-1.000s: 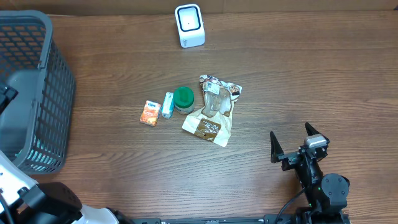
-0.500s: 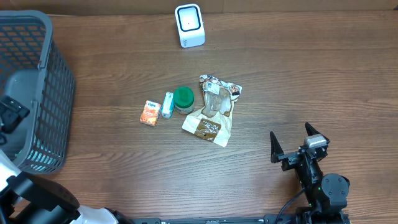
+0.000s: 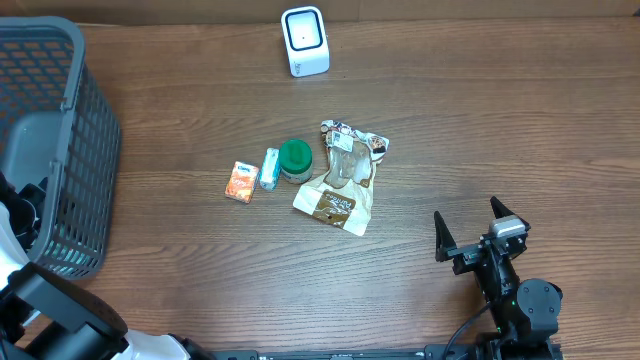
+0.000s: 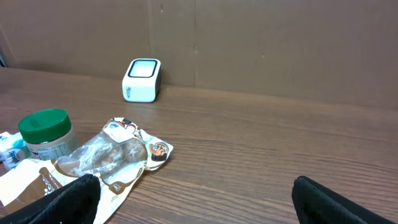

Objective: Scan the item barcode
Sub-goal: 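Reach into the basket and grasp the mint-green wipes packet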

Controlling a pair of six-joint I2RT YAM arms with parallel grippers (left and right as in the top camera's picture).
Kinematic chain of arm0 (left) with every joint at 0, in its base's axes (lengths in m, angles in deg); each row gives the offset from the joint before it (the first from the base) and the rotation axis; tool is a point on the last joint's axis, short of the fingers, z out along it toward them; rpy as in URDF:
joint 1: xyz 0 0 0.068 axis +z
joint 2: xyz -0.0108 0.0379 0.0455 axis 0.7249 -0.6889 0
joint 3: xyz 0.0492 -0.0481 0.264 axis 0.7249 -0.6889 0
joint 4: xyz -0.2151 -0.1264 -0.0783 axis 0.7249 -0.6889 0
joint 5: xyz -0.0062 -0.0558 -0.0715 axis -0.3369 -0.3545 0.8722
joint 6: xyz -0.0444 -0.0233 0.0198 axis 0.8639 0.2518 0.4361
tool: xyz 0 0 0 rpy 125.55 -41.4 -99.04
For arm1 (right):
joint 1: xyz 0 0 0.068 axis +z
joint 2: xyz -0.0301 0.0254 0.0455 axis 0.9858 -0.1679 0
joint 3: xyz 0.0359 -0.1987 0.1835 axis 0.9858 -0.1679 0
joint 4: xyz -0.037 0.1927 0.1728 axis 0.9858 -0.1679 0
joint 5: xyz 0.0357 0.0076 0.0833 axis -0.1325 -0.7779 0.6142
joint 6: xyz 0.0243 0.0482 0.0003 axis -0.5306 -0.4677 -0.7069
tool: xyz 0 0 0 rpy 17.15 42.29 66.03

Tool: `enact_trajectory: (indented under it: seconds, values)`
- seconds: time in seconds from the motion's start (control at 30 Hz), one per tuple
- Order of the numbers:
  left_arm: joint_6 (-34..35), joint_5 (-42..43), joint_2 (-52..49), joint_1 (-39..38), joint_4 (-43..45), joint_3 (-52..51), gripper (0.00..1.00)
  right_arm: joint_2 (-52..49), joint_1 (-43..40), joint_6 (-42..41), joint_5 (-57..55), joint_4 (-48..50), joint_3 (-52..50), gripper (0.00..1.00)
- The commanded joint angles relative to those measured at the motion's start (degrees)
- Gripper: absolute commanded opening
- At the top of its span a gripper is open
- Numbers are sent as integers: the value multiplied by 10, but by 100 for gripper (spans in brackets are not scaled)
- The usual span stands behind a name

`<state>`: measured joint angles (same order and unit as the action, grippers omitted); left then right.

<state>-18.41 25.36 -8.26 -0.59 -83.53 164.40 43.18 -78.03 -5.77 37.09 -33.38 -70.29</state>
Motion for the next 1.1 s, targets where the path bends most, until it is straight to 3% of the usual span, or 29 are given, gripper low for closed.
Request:
enact_trajectory:
  seconds: [0.0,0.37,0.63,0.93,1.07]
  values:
    - [-13,-6,-20,2,8,-9,100,7,2,1,3,2,0,100]
    - [-8,-21,-94,3,21,-9,92,7,2,1,3,2,0,100]
    - [-8,-43,-123,3,34,-9,72,7,2,1,3,2,0,100]
    - [-9,-44,-162,3,40,-9,35,7,2,1,3,2,0,100]
    - [-9,-44,-179,3,38,-9,7,7,2,1,3,2,0,100]
